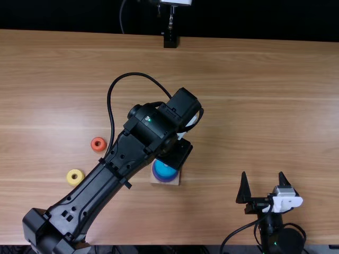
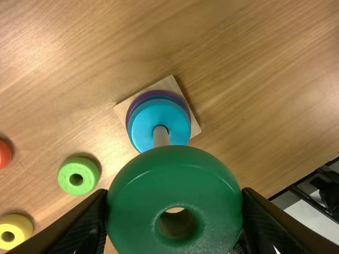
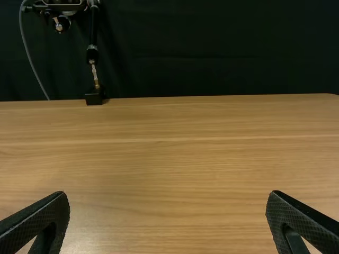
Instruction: Build the Hanoi tower: stack the rings onto the peg from bottom to top in this color order: purple, dark blue, light blue, dark green, light green, yellow, orange.
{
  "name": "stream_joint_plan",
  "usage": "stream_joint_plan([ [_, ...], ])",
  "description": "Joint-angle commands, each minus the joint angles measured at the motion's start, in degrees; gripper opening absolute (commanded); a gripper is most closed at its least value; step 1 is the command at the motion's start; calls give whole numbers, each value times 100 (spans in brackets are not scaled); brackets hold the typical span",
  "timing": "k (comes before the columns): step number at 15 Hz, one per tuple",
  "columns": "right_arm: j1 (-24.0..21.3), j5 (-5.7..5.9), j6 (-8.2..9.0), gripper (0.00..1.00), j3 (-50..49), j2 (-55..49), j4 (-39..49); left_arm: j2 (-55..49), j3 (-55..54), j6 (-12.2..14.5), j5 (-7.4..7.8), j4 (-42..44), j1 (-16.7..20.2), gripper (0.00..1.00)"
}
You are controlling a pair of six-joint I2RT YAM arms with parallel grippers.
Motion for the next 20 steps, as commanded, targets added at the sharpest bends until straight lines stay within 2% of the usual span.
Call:
stream_joint_plan([
  [1, -61, -35, 1, 100, -38, -40, -25, 150, -93, -29, -18, 7, -21, 0],
  [11, -61, -35, 11, 100, -38, -40, -25, 168, -93, -18, -39, 18, 111, 0],
  [13, -61, -35, 11, 100, -38, -40, -25, 177, -93, -29, -39, 7, 155, 42],
  [14, -61, -35, 1, 100, -38, -40, -25, 177, -93, -29, -18, 7, 208, 60],
  [15, -61, -35, 11, 100, -38, -40, -14, 177, -102, -39, -18, 7, 217, 71],
  [20, -61, -35, 1, 100, -38, -40, -25, 177, -102, -29, -50, -66, 226, 100],
])
